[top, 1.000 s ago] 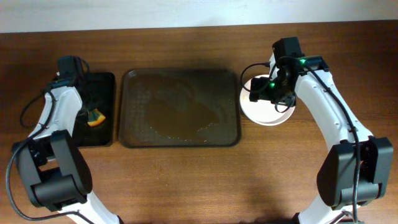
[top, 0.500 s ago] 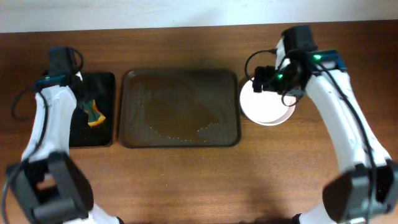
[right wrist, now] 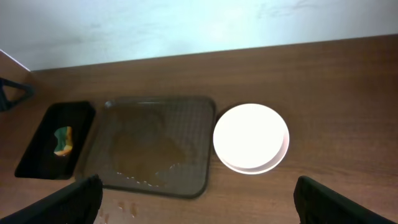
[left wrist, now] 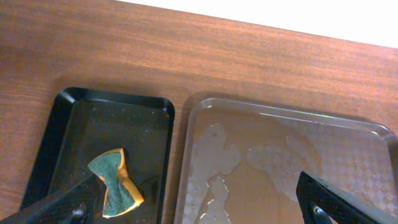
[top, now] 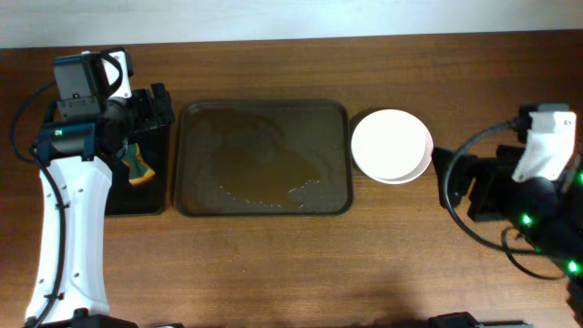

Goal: Clean dirty plates on tray and stack at the side

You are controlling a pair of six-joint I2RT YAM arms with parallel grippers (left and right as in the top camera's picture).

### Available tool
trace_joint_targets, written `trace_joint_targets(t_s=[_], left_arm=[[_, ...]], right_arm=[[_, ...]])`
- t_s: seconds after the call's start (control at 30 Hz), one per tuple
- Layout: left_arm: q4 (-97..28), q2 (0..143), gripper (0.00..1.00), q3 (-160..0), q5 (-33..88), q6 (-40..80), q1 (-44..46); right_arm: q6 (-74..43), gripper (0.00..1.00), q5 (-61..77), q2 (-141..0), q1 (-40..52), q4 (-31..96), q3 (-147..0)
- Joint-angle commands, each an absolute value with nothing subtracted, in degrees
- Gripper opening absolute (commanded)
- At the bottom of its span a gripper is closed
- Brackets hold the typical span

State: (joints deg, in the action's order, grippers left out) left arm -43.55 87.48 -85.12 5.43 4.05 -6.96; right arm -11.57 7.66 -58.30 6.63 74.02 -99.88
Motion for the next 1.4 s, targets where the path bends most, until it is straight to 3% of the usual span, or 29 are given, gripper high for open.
trace_joint_targets(t_s=[0.0, 0.17, 0.3, 0.63, 0.73, 0.97, 1.37], left_arm=[[-43.64, 87.68, 0.99, -85.49, 6.24, 2.96, -7.14], [-43.64, 87.68, 0.99, -85.49, 6.24, 2.96, -7.14], [-43.64, 87.68, 0.99, -85.49, 6.24, 2.96, -7.14], [-43.64, 87.68, 0.99, -85.49, 6.24, 2.96, -7.14], [-43.64, 87.68, 0.99, -85.49, 6.24, 2.96, -7.14], [-43.64, 87.68, 0.99, -85.49, 6.24, 2.96, -7.14], [-43.64, 87.68, 0.99, -85.49, 6.24, 2.96, -7.14]], right_arm=[[-10.96, 0.98, 8.4, -57.28, 6.74, 74.17, -100.36], [-10.94, 0.98, 6.7, -57.43, 6.72, 75.85, -100.18], [-9.08, 0.98, 1.34, -55.22, 5.26, 67.46, -93.17], [-4.47, 0.98, 7.14, -22.13, 4.73, 14.5, -32.21], [-4.47, 0.98, 7.07, -13.74, 4.73, 3.97, -18.2], [-3.2, 0.98, 5.78, -0.16, 4.73, 1.19, -3.73], [-3.25, 0.98, 4.69, -0.19, 4.75, 4.08, -0.32]])
